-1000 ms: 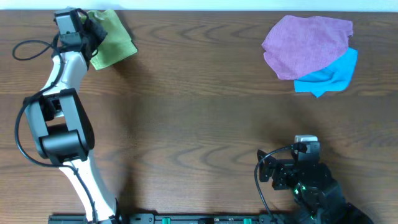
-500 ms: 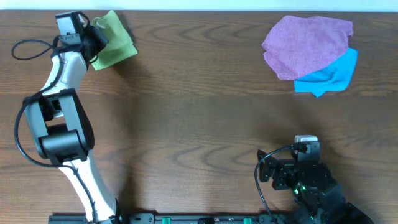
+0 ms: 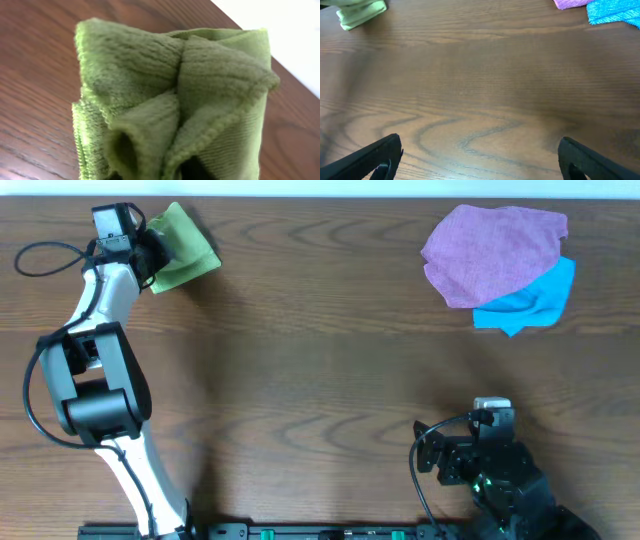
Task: Fold the cloth
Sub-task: 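Carry the held green cloth up-left toward the yellow-green cloth with the left gripper, then lower the green cloth onto the yellow-green cloth and open the left gripper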
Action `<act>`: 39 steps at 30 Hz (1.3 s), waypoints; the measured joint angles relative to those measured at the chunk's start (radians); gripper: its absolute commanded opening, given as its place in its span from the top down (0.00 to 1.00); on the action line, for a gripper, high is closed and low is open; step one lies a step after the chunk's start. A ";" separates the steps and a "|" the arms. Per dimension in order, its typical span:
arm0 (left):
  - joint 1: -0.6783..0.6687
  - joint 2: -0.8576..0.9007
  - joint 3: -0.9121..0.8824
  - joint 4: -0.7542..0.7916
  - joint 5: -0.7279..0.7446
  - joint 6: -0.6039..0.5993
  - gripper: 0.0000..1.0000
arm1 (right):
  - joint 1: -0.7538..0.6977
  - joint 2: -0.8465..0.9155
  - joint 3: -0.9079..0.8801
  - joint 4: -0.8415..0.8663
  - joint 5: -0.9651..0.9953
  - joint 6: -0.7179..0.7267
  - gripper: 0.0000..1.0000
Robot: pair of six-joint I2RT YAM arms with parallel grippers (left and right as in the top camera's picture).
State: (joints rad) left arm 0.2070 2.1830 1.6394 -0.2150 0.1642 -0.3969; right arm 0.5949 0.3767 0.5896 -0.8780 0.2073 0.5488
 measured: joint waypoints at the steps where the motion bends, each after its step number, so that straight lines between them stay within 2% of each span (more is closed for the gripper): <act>1: 0.000 0.000 0.000 -0.001 -0.008 0.004 0.64 | 0.000 0.000 0.000 0.000 0.000 0.000 0.01; 5: 0.005 0.000 0.000 -0.004 -0.038 0.013 0.47 | 0.000 0.000 0.000 0.000 0.000 0.000 0.01; 10: 0.035 0.000 0.000 -0.022 -0.045 0.007 0.03 | 0.000 0.000 0.000 0.000 0.000 0.000 0.01; 24: 0.068 -0.021 0.000 -0.123 -0.037 0.032 0.05 | 0.000 0.000 0.000 0.000 0.000 0.000 0.01; 33: 0.058 -0.254 0.000 -0.263 -0.034 0.039 0.05 | 0.000 0.000 0.000 0.000 0.000 0.000 0.01; 39: 0.024 -0.337 0.003 -0.356 -0.028 0.039 0.05 | 0.000 0.000 0.000 0.000 0.000 0.000 0.01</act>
State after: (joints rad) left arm 0.2310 1.8462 1.6421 -0.5709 0.1360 -0.3576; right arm 0.5949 0.3767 0.5896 -0.8780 0.2077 0.5488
